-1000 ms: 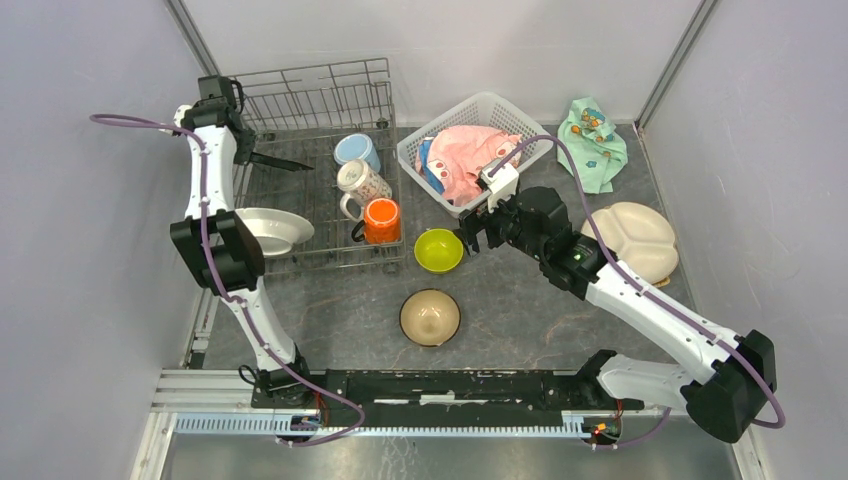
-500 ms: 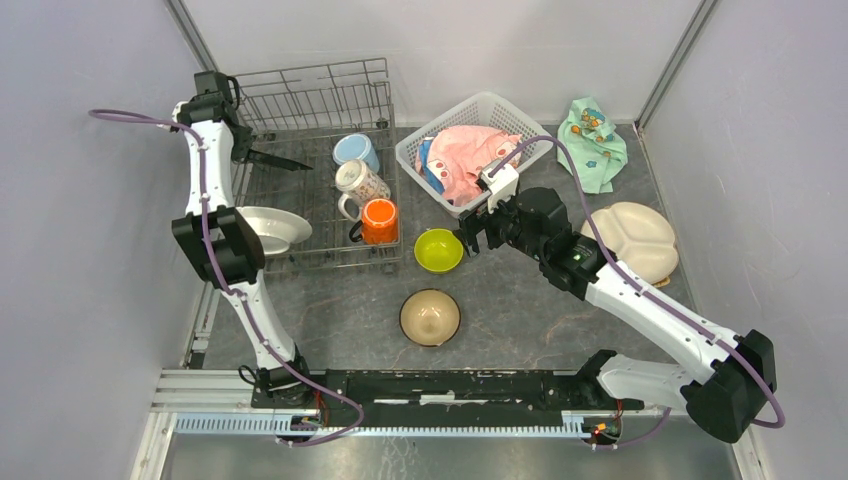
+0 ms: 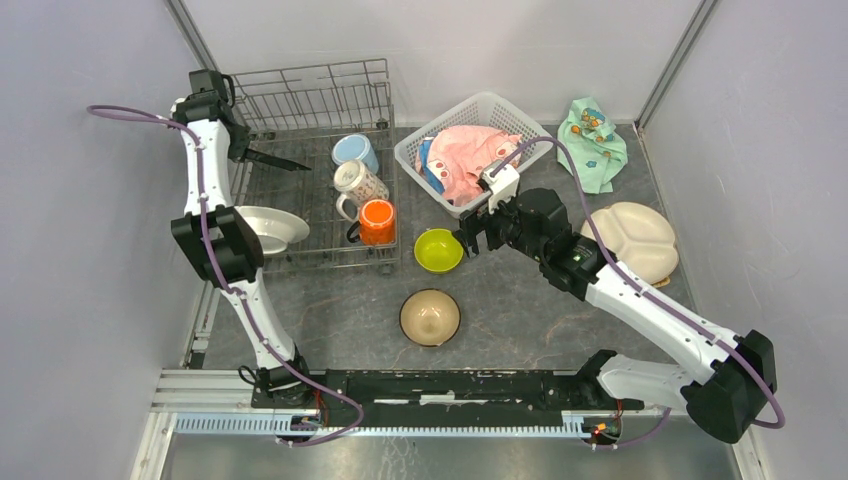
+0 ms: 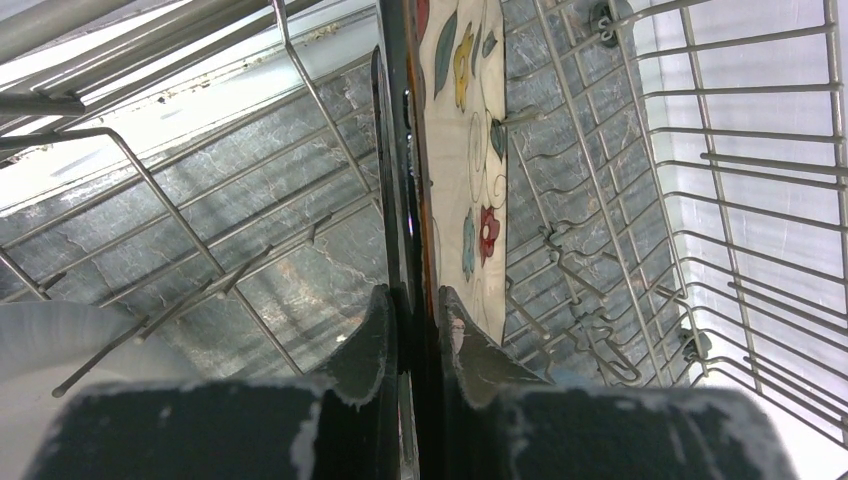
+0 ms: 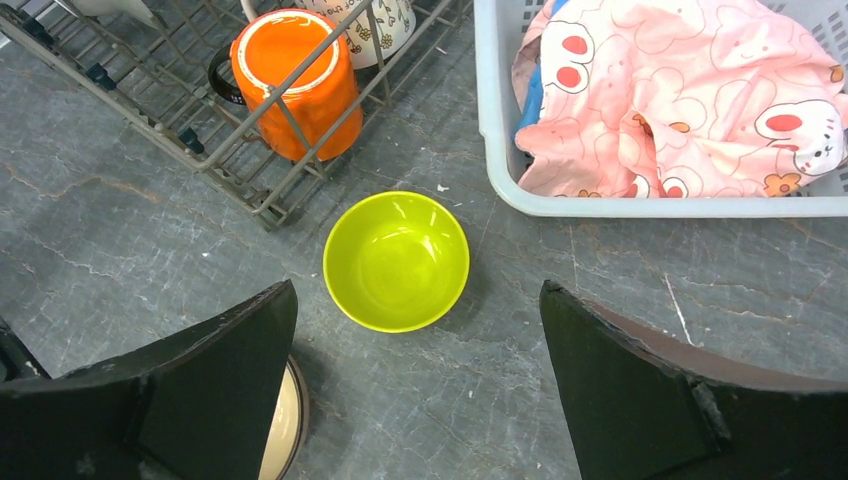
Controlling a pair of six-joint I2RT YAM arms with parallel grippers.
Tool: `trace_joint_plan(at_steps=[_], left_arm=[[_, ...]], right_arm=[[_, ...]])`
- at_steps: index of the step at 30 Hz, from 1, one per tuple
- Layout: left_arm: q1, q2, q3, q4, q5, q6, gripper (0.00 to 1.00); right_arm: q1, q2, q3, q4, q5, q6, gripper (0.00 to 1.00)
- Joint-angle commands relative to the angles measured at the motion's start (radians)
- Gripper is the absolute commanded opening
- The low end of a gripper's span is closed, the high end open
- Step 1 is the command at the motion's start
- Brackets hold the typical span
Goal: Load the mixed dishes into the dish rack
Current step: Pick up the plate from the dish rack.
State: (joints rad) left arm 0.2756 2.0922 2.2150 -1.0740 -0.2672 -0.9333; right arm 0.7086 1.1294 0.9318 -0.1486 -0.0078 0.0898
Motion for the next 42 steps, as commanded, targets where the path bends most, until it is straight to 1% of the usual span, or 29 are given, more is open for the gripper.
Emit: trace_joint_plan(at_steps=[1,3,6,9,12,15,18,20,23,27,30,36,42], left_arm=[[0.024,-0.078,0.102,0.341,0.071,0.068,0.02],[0.024,-0.097,0.082,0.355,0.058,0.071,0.02],[0.023,-0.115,0.06,0.387,0.08,0.043,0.02],[0.022,-0.121,0.058,0.369,0.086,-0.029,0.02],[0.025,-0.115,0.096,0.336,0.045,-0.057,0.02],[0.027,-0.094,0.155,0.382,0.084,-0.014,0.02],[0.025,-0.092,0.164,0.441,0.172,-0.002,0.02],[0.021,-0.097,0.167,0.451,0.199,0.016,0.02],[0.012,-0.111,0.16,0.428,0.184,0.046,0.02],[0.002,-0.153,0.091,0.415,0.185,0.076,0.02],[-0.017,-0.184,0.053,0.41,0.156,0.127,0.02],[-0.027,-0.208,0.053,0.409,0.152,0.224,0.02],[-0.027,-0.207,0.058,0.391,0.172,0.245,0.04]], right_arm=[[-0.003,0.018,0.046,0.019,0.001,0.05,0.97],[-0.006,0.055,0.084,0.018,0.039,0.068,0.96],[-0.006,0.137,0.164,0.023,0.069,0.118,0.93],[-0.015,0.242,0.293,-0.04,0.072,0.183,0.88],[-0.015,0.301,0.361,-0.066,0.051,0.23,0.84],[-0.014,0.294,0.323,-0.032,0.03,0.269,0.83],[-0.014,0.267,0.271,-0.028,0.045,0.291,0.82],[-0.014,0.246,0.248,-0.034,0.066,0.291,0.82],[-0.013,0.225,0.226,-0.031,0.082,0.281,0.82],[-0.012,0.203,0.207,-0.032,0.076,0.258,0.82],[-0.014,0.186,0.188,-0.024,0.067,0.241,0.83],[-0.014,0.175,0.17,-0.007,0.05,0.226,0.83],[-0.012,0.171,0.166,0.0,0.051,0.225,0.83]])
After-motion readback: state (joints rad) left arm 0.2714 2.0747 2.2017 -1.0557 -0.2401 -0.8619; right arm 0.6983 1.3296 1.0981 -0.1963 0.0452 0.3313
